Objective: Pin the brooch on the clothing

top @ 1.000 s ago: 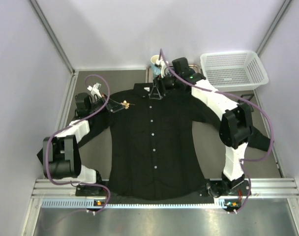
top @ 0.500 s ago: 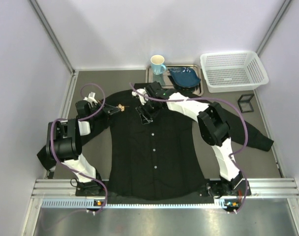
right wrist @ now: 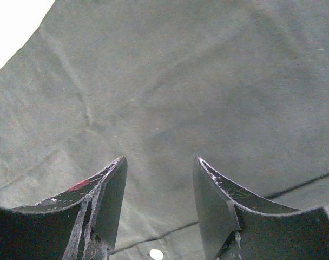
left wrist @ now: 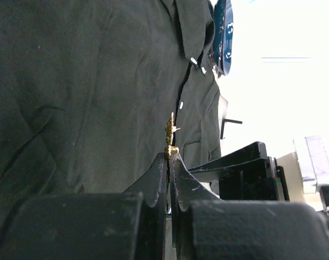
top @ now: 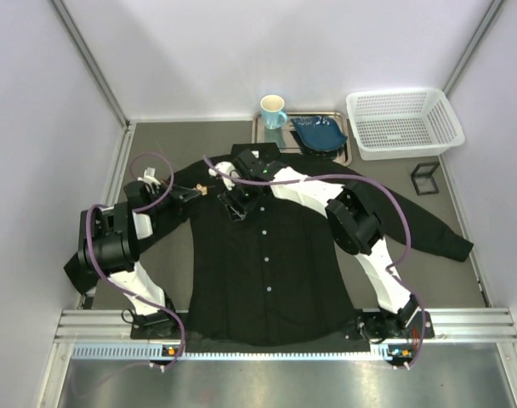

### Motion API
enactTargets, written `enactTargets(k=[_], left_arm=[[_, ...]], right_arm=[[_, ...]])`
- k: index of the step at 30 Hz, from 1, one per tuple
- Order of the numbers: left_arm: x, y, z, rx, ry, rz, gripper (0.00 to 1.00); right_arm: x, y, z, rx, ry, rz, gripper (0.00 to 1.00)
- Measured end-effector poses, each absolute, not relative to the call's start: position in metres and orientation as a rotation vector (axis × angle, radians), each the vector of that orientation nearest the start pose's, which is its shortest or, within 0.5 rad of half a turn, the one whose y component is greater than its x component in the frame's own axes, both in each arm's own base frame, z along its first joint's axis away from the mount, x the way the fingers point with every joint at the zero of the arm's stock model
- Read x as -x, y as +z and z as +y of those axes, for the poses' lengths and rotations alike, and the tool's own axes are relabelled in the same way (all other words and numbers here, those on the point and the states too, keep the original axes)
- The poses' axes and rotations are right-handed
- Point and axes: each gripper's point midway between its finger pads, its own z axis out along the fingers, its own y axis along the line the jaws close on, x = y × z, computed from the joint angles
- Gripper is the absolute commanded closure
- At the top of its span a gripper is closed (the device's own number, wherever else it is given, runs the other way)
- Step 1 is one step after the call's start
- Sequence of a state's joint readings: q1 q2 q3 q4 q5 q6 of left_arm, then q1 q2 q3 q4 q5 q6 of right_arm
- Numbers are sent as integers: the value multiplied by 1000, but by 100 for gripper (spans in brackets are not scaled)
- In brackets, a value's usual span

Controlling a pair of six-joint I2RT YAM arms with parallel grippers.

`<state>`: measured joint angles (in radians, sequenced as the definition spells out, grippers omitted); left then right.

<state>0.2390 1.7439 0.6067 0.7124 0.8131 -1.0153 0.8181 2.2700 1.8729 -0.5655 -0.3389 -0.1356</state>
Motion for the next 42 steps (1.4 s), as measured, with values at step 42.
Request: enactTargets(k=[42], left_arm=[[-354, 96, -40, 670, -1306, 1894, 100]], right_arm=[[-368, 110, 467, 539, 654, 2415, 51]])
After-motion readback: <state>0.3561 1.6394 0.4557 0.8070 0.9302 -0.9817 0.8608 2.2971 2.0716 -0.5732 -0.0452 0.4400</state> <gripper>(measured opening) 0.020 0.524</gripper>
